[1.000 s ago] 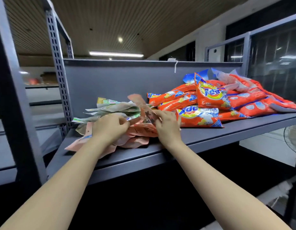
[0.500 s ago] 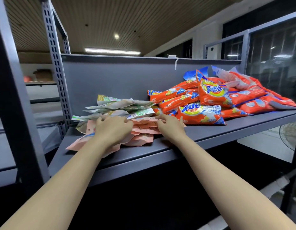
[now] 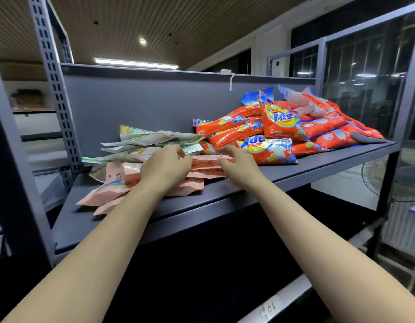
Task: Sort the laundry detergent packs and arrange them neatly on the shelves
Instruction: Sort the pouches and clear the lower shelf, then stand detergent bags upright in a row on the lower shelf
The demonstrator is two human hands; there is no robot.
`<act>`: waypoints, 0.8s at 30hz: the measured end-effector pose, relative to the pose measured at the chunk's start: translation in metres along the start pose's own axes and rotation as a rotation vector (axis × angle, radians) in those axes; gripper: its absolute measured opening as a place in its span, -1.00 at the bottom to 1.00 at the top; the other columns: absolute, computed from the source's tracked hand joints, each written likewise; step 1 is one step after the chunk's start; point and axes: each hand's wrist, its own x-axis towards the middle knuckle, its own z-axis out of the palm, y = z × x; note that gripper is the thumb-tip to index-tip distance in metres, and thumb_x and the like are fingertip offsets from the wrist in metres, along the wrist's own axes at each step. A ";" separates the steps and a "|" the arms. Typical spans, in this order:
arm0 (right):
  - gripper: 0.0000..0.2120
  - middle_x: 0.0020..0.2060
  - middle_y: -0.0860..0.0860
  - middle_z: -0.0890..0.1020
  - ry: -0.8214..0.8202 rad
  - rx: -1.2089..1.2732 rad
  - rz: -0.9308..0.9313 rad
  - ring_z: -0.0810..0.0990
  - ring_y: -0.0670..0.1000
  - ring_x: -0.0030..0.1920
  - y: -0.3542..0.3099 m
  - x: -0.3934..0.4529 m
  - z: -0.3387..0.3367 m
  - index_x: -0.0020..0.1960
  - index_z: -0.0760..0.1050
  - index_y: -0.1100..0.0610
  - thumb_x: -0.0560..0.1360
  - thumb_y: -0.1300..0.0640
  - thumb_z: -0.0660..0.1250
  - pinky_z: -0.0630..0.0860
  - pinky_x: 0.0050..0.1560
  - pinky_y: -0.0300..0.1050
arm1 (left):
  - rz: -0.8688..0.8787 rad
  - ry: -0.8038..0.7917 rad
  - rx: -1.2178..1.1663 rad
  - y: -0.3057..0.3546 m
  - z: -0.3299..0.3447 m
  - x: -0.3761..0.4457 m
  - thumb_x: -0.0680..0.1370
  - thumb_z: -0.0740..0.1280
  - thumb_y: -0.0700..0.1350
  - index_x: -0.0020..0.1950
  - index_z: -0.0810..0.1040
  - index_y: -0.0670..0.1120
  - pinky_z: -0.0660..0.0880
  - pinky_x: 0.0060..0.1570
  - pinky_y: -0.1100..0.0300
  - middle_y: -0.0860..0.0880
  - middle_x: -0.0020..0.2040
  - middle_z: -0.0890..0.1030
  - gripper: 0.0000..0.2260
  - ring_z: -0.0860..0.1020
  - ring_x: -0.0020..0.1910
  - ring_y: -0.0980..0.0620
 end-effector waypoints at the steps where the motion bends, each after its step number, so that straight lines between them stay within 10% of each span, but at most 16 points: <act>1: -0.69 0.23 -0.01 0.55 0.007 0.012 -0.007 0.49 -0.02 0.22 0.000 -0.004 -0.006 0.27 0.49 0.04 0.54 0.12 0.24 0.41 0.12 -0.18 | -0.002 0.004 -0.044 0.004 0.000 -0.002 0.52 0.19 0.03 0.03 0.57 0.01 0.46 0.01 0.08 -0.02 0.05 0.62 -0.78 0.52 0.06 -0.10; 24: -0.72 0.08 -0.42 0.48 -0.030 -0.069 0.003 0.37 -0.45 0.18 0.204 -0.150 -0.206 0.21 0.44 -0.24 0.54 0.02 0.28 0.26 0.07 -0.62 | 0.077 -0.121 -0.265 0.172 0.161 -0.126 0.50 0.25 0.12 -0.06 0.56 0.19 0.49 -0.13 0.26 0.30 -0.22 0.58 -0.88 0.55 -0.13 0.29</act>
